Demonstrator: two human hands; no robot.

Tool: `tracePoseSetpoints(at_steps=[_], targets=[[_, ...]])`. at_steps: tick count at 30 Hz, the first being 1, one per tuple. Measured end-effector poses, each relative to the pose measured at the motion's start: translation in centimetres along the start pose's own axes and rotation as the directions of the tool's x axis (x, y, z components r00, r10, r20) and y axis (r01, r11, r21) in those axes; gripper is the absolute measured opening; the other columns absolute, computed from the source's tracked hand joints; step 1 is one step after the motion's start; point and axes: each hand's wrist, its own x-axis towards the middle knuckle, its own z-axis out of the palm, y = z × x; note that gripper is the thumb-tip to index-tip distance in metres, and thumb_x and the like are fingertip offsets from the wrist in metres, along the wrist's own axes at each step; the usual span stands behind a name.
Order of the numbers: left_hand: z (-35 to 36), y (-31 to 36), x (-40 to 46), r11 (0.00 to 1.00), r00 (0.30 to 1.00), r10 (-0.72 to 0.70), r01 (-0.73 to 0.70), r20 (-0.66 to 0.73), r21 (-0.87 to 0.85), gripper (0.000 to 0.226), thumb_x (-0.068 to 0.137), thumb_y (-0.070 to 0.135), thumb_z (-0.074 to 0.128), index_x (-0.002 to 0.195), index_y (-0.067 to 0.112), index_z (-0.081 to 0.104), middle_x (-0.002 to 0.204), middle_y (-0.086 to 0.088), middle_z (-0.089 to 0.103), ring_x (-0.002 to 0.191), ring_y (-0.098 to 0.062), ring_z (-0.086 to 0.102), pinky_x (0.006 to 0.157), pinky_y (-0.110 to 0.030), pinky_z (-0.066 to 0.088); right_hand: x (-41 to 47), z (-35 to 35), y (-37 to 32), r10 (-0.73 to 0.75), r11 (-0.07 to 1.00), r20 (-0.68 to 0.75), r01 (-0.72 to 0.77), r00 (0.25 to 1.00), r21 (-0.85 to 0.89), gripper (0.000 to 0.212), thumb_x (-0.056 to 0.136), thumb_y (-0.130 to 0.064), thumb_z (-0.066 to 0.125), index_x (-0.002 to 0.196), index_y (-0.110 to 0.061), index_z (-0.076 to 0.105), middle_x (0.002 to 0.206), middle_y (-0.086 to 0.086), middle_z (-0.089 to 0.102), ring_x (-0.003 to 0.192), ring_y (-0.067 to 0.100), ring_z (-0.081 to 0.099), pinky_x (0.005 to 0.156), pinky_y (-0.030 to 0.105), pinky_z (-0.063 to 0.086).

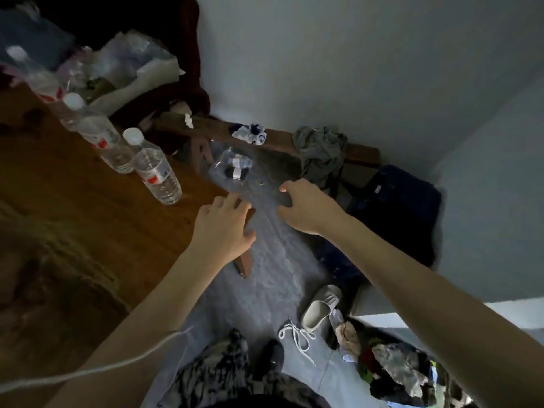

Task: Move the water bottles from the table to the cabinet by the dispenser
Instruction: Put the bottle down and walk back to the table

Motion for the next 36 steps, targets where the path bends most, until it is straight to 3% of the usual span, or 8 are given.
tracePoseSetpoints(at_steps=[3, 7, 11, 21, 23, 26, 31, 36], targets=[[0.8, -1.9, 1.3, 0.996, 0.997, -0.069, 0.070, 0.032, -0.048, 0.058, 0.093, 0.051, 0.060, 0.143, 0.025, 0.044, 0.150, 0.000, 0.042, 0.133, -0.023, 0.047, 0.101, -0.038, 0.043, 3.6, 0.5, -1.6, -0.052, 0.998, 0.043, 0.050, 0.998, 0.031, 0.047, 0.090, -0.037, 0.056, 0.132, -0.018, 0.054, 0.127, 0.010, 0.058, 0.108, 0.031, 0.061, 0.086, 0.047, 0.053], [1.6, -5.1, 2.7, 0.986, 0.990, -0.135, 0.139, 0.043, -0.094, 0.060, 0.093, 0.051, 0.061, 0.145, 0.027, 0.042, 0.155, 0.001, 0.039, 0.138, -0.022, 0.043, 0.105, -0.040, 0.041, 8.0, 1.2, -4.9, -0.118, 0.993, 0.069, 0.117, 0.991, 0.014, 0.054, 0.092, -0.035, 0.058, 0.142, -0.018, 0.047, 0.141, 0.009, 0.050, 0.123, 0.028, 0.054, 0.096, 0.042, 0.051], [2.3, -9.2, 3.2, 0.963, 0.973, -0.227, 0.230, 0.036, -0.139, 0.059, 0.093, 0.049, 0.061, 0.145, 0.027, 0.044, 0.155, 0.003, 0.039, 0.141, -0.021, 0.041, 0.107, -0.040, 0.040, 11.6, 3.0, -9.1, -0.190, 0.982, 0.125, 0.186, 0.974, 0.044, 0.045, 0.095, -0.029, 0.056, 0.135, -0.009, 0.052, 0.138, 0.012, 0.054, 0.123, 0.028, 0.053, 0.098, 0.041, 0.047], [3.1, -16.1, 3.0, 0.862, 0.899, -0.434, 0.432, 0.057, -0.264, 0.044, 0.094, 0.048, 0.056, 0.136, 0.033, 0.054, 0.143, 0.010, 0.050, 0.128, -0.018, 0.051, 0.099, -0.039, 0.045, 16.9, 6.3, -14.5, -0.231, 0.973, 0.243, 0.224, 0.942, 0.056, 0.059, 0.094, -0.037, 0.054, 0.148, -0.018, 0.038, 0.146, 0.011, 0.045, 0.129, 0.028, 0.049, 0.103, 0.045, 0.046], [3.0, -16.9, 3.1, 0.794, 0.855, -0.514, 0.503, 0.066, -0.341, 0.046, 0.091, 0.054, 0.059, 0.131, 0.033, 0.056, 0.131, 0.010, 0.056, 0.120, -0.015, 0.055, 0.090, -0.036, 0.051, 17.5, 6.7, -14.8, -0.223, 0.975, 0.261, 0.215, 0.939, 0.059, 0.058, 0.091, -0.038, 0.054, 0.144, -0.021, 0.040, 0.140, 0.010, 0.051, 0.123, 0.028, 0.053, 0.100, 0.049, 0.049], [3.0, -17.4, 3.5, 0.591, 0.731, -0.679, 0.596, 0.063, -0.544, 0.060, 0.080, 0.064, 0.069, 0.126, 0.030, 0.049, 0.122, 0.012, 0.054, 0.111, -0.009, 0.056, 0.082, -0.031, 0.051, 18.4, 7.7, -14.6, -0.222, 0.975, 0.285, 0.209, 0.933, 0.073, 0.053, 0.085, -0.043, 0.053, 0.135, -0.024, 0.047, 0.127, 0.008, 0.059, 0.108, 0.025, 0.061, 0.091, 0.050, 0.054], [3.4, -17.6, 6.0, 0.426, 0.665, -0.746, 0.441, -0.031, -0.790, 0.096, 0.070, 0.053, 0.086, 0.144, 0.027, 0.030, 0.145, 0.007, 0.041, 0.132, -0.010, 0.043, 0.100, -0.030, 0.048, 19.5, 8.0, -14.4, -0.233, 0.972, 0.302, 0.222, 0.924, 0.070, 0.048, 0.089, -0.039, 0.058, 0.132, -0.023, 0.048, 0.123, 0.007, 0.057, 0.103, 0.025, 0.062, 0.088, 0.049, 0.056], [3.7, -17.6, 8.0, 0.278, 0.640, -0.768, 0.294, -0.027, -0.914, 0.079, 0.070, 0.035, 0.091, 0.131, 0.032, 0.041, 0.130, 0.015, 0.057, 0.118, -0.004, 0.057, 0.097, -0.032, 0.056, 20.1, 8.3, -14.1, -0.233, 0.972, 0.307, 0.218, 0.923, 0.083, 0.050, 0.090, -0.039, 0.058, 0.134, -0.020, 0.046, 0.126, 0.008, 0.054, 0.110, 0.026, 0.058, 0.091, 0.049, 0.053]])
